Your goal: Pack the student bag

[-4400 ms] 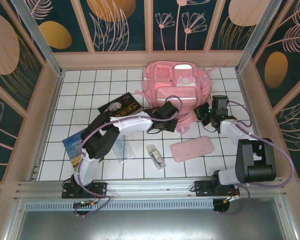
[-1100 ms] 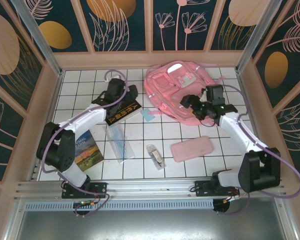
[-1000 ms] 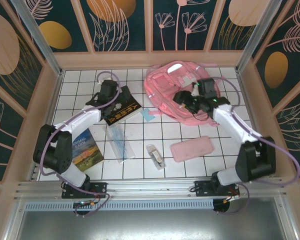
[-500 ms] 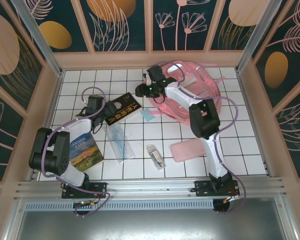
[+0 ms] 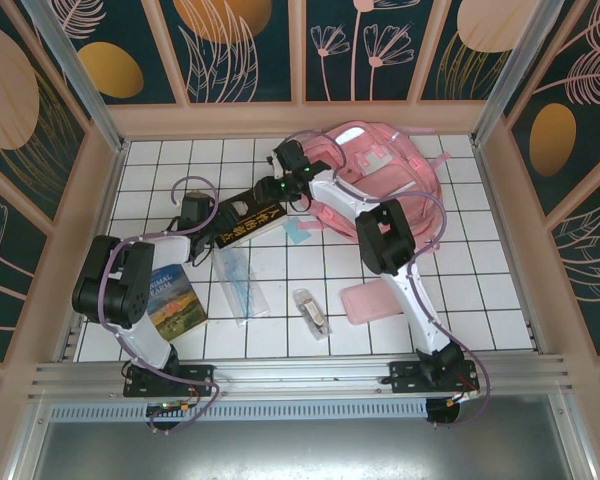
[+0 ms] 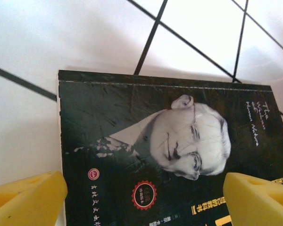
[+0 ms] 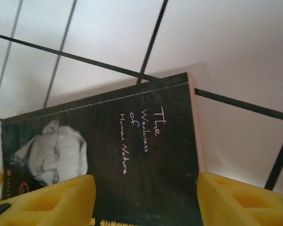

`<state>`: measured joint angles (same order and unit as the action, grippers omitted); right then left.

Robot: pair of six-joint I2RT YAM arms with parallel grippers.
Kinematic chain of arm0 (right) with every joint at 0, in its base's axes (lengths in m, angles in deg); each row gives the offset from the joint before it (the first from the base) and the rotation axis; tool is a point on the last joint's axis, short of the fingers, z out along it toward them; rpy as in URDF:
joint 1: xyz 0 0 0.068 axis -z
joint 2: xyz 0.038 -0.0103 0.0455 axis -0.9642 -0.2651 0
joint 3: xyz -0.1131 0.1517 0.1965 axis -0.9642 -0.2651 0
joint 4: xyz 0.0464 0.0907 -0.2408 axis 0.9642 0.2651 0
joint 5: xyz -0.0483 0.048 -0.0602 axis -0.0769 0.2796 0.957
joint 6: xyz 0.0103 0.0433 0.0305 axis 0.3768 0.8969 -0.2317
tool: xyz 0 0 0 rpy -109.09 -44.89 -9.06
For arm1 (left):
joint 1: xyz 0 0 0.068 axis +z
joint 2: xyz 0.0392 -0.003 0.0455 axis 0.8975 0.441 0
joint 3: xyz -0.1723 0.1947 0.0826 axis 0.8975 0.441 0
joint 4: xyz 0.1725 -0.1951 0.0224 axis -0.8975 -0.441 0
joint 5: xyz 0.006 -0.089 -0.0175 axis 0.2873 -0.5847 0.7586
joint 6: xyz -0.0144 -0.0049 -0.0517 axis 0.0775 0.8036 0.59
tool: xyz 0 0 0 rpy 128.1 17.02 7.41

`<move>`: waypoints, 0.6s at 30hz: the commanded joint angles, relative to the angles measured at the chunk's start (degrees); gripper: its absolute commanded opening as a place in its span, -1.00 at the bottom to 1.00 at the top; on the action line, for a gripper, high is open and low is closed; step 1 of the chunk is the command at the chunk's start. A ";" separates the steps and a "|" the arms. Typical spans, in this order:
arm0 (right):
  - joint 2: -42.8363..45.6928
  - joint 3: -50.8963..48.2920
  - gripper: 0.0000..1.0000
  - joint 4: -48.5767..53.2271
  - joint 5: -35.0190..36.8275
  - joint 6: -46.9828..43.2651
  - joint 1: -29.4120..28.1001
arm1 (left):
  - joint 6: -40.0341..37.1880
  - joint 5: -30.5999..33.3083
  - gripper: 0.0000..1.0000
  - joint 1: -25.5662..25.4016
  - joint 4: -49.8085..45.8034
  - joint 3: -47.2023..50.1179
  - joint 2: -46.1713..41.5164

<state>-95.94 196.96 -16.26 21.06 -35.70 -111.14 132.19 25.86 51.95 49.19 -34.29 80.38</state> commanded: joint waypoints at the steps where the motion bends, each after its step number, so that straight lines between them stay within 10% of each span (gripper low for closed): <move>1: -2.76 2.18 0.17 0.12 1.95 0.28 -0.47 | 1.03 -4.04 0.72 0.10 -0.59 0.17 3.40; 11: -1.28 -0.89 0.18 0.52 1.32 0.82 -1.01 | 2.92 -7.48 0.70 0.10 1.67 1.10 6.05; 18: 3.02 -4.27 0.32 0.35 14.51 -1.10 -1.45 | 2.66 -6.06 0.69 0.13 -0.07 0.72 6.38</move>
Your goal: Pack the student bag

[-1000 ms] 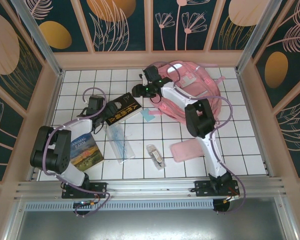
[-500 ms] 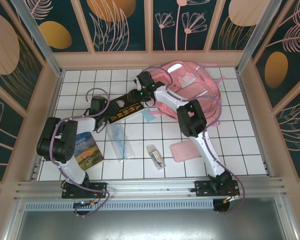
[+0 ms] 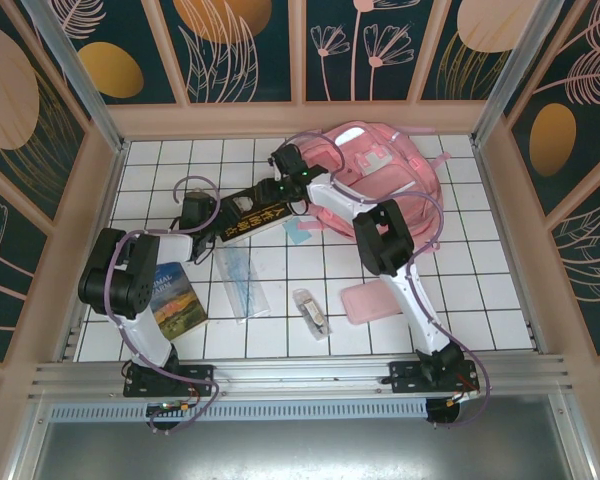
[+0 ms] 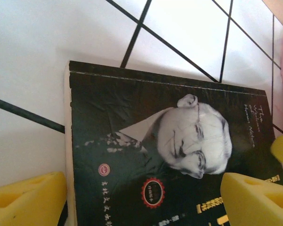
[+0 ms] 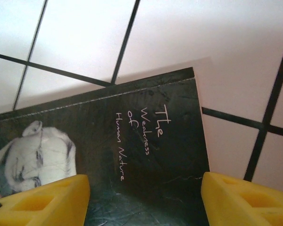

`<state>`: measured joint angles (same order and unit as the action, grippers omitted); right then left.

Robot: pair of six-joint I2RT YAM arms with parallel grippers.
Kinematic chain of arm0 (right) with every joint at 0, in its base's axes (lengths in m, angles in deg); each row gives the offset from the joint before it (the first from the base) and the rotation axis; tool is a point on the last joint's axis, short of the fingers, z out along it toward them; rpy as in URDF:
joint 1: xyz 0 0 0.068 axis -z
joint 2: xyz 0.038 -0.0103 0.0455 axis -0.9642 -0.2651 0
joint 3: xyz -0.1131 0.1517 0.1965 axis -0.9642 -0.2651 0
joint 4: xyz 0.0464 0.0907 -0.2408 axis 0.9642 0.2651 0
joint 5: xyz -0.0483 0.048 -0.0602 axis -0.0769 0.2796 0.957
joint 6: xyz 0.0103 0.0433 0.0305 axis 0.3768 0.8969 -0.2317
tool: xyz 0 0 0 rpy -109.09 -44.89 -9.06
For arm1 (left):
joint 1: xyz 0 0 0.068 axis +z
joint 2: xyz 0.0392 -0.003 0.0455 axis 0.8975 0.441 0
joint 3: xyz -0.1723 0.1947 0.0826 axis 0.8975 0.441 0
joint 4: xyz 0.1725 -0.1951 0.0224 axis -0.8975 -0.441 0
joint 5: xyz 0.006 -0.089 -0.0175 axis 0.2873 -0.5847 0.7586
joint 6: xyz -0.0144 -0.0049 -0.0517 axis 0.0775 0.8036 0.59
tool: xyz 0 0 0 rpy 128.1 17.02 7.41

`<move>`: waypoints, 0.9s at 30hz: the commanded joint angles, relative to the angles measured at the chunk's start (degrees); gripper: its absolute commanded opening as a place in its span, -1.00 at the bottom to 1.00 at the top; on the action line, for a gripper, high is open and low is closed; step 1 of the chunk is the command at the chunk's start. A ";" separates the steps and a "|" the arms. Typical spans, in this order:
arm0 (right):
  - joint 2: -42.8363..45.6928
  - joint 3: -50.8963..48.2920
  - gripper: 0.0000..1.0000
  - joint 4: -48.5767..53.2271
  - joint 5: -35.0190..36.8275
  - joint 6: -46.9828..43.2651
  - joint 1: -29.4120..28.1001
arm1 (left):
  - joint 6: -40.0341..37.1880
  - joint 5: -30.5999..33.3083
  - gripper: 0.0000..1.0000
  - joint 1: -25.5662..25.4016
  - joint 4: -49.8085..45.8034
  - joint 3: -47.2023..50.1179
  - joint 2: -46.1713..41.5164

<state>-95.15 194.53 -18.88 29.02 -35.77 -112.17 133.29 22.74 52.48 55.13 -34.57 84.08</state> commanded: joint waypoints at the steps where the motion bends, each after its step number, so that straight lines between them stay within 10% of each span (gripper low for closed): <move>1: 2.37 -1.77 0.33 3.24 7.15 -1.33 -0.42 | 1.44 -2.87 0.70 -0.42 -6.36 0.95 2.76; 9: 3.63 -3.28 0.37 3.32 9.57 -2.44 -0.37 | 0.74 -2.41 0.66 -0.40 -7.78 0.28 3.06; 27: 10.85 -13.06 0.38 -3.64 -0.10 -0.29 2.40 | -0.76 -1.96 -0.06 -0.42 -9.40 -0.30 3.09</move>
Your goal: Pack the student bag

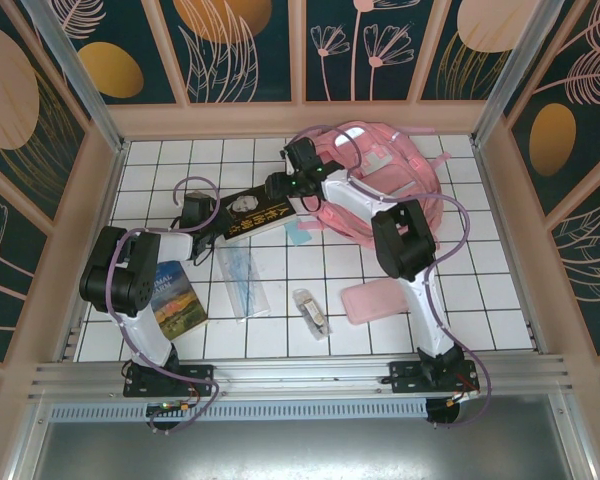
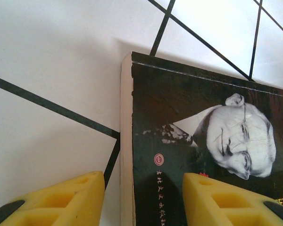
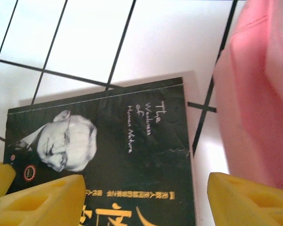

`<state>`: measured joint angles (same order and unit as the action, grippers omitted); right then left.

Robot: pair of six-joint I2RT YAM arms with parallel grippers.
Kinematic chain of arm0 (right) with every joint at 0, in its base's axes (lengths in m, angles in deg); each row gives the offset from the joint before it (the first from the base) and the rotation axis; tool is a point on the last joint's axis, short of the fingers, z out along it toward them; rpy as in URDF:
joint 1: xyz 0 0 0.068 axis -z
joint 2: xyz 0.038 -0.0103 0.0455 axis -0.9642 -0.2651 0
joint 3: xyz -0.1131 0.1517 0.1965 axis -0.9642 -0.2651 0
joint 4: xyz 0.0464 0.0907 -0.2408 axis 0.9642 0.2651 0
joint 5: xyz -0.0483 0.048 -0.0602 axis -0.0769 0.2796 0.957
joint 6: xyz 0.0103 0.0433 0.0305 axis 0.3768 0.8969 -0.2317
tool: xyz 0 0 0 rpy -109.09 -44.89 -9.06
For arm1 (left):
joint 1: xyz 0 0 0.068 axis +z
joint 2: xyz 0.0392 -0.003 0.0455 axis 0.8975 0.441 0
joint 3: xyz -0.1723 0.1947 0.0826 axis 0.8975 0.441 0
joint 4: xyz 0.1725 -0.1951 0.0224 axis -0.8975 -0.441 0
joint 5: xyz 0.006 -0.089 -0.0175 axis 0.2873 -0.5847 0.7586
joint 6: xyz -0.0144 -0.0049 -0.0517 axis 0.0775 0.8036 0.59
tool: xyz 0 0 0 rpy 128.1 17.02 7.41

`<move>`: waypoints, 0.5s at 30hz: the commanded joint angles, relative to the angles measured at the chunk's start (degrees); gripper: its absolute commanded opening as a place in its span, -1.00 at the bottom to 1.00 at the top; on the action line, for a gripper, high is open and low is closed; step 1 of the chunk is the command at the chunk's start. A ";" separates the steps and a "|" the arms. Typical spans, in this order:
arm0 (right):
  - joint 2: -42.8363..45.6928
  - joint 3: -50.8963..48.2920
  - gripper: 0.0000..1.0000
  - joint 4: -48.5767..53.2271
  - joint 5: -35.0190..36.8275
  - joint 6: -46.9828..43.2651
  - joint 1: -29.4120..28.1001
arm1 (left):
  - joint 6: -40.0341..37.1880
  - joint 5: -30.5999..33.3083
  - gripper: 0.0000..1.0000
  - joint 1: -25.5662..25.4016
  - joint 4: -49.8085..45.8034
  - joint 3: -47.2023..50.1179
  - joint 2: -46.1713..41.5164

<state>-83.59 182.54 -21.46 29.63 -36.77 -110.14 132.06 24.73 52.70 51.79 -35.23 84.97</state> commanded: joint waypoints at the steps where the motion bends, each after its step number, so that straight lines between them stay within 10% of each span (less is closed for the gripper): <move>1: -1.36 -0.94 0.37 -1.30 -1.06 0.78 0.32 | 0.47 -4.04 -0.07 -0.56 -6.11 0.41 2.25; 15: -7.32 2.66 0.29 1.58 2.99 0.72 -1.55 | 1.04 -5.02 -0.26 -0.63 -5.93 0.32 2.46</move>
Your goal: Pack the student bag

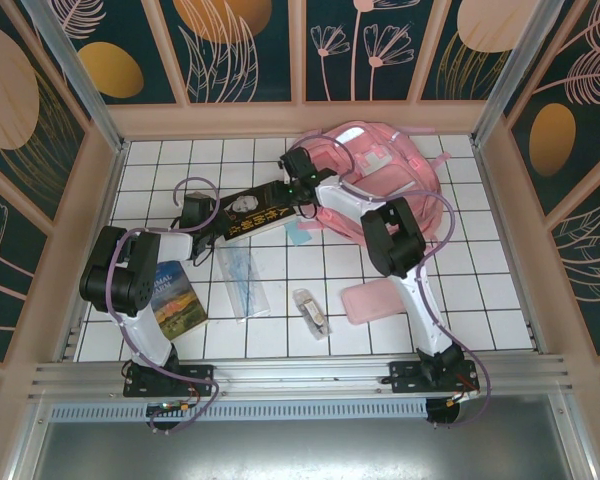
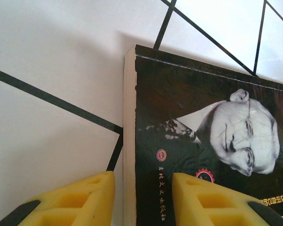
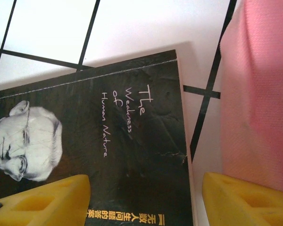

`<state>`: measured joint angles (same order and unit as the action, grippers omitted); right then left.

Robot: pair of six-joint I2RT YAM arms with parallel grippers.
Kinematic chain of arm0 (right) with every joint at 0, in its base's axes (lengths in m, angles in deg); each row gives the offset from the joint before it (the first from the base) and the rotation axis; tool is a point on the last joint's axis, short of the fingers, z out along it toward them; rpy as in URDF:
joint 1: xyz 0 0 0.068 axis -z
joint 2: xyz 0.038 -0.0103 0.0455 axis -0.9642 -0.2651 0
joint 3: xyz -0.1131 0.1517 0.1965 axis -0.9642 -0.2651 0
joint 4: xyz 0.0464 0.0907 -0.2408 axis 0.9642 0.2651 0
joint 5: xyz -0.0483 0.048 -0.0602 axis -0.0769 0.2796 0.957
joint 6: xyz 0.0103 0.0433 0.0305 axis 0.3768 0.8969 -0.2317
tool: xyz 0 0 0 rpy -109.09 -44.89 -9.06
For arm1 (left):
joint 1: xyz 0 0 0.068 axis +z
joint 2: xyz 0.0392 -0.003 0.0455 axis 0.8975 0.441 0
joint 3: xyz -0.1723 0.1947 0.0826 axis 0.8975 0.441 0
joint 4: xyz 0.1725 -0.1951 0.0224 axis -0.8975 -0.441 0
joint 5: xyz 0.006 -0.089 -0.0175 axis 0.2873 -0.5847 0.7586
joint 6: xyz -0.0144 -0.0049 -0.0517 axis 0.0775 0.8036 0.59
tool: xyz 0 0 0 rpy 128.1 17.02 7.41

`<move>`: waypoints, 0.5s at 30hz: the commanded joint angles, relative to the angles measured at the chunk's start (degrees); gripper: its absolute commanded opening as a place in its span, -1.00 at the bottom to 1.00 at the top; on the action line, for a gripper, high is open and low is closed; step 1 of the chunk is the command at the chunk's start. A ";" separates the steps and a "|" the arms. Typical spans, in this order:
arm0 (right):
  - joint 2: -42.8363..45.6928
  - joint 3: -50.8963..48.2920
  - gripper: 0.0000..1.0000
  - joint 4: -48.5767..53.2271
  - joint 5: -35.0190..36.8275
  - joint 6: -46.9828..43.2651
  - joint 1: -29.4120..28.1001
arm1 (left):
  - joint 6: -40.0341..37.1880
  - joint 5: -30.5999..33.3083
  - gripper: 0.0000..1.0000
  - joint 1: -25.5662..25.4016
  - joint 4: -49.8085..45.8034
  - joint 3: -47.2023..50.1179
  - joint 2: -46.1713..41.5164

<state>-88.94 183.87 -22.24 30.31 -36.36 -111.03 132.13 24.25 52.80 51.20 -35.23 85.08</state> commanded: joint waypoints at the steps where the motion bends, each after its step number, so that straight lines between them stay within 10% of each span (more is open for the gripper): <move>1: -2.14 1.55 0.29 2.57 2.58 0.18 -0.69 | 1.10 -4.76 -0.26 -0.73 -5.32 0.28 2.55; 15: -2.88 3.47 0.28 1.83 -8.56 0.96 -1.35 | 2.25 -5.88 -0.29 -0.79 -3.92 1.03 3.36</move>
<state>-93.14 189.20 -19.58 29.30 -36.77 -111.73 132.87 24.09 52.96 51.33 -35.23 85.30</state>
